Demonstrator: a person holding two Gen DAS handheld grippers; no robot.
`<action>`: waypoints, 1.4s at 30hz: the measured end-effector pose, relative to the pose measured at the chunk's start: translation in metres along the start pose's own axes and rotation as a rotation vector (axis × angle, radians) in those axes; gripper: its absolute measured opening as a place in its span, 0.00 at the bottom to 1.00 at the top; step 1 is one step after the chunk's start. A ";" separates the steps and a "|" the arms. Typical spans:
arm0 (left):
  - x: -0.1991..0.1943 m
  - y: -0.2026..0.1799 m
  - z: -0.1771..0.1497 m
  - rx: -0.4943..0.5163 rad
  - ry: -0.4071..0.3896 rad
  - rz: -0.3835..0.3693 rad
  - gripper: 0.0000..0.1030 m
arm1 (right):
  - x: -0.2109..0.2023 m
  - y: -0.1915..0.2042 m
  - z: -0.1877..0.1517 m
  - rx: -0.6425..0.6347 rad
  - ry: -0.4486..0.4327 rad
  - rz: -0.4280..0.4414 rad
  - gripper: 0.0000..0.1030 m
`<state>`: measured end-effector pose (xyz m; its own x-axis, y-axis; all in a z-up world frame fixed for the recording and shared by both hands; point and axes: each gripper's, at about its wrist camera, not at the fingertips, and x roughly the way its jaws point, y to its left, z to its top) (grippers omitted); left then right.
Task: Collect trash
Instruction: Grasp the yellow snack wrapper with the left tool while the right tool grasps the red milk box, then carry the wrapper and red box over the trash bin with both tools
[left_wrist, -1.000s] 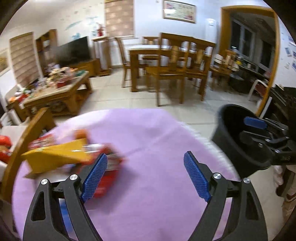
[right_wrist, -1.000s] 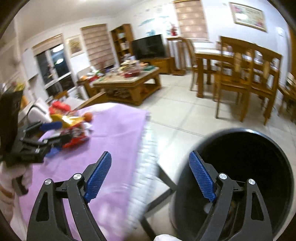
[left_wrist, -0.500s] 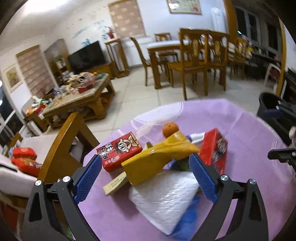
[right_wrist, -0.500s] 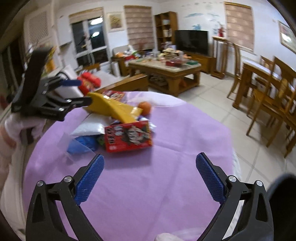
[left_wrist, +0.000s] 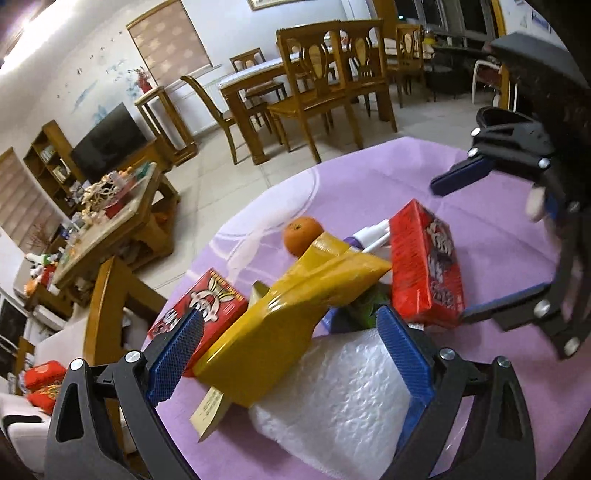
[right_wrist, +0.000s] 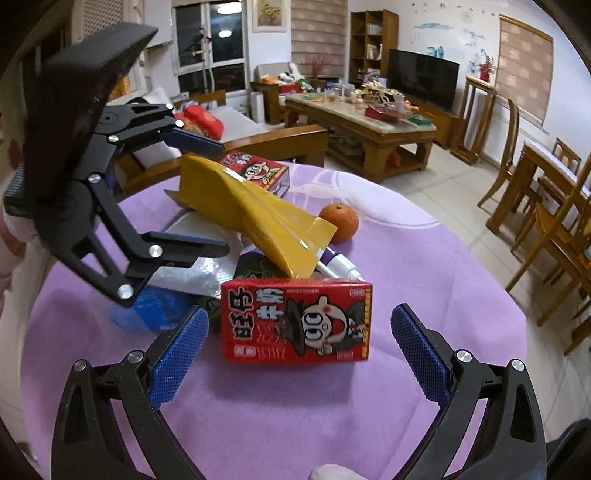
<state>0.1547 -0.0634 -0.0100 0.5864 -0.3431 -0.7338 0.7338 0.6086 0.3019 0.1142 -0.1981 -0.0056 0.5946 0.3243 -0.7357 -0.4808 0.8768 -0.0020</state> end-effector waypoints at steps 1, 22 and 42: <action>0.001 0.001 0.000 -0.002 -0.001 -0.007 0.90 | 0.004 -0.001 0.001 -0.002 0.003 -0.002 0.95; 0.001 -0.008 -0.002 -0.153 -0.020 -0.071 0.20 | 0.008 -0.015 -0.007 0.102 -0.037 0.047 0.85; -0.058 -0.068 0.024 -0.246 -0.227 -0.161 0.20 | -0.136 -0.059 -0.082 0.283 -0.251 0.044 0.85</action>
<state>0.0790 -0.1019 0.0269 0.5515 -0.5820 -0.5977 0.7350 0.6779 0.0181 0.0088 -0.3225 0.0391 0.7336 0.4099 -0.5421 -0.3333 0.9121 0.2386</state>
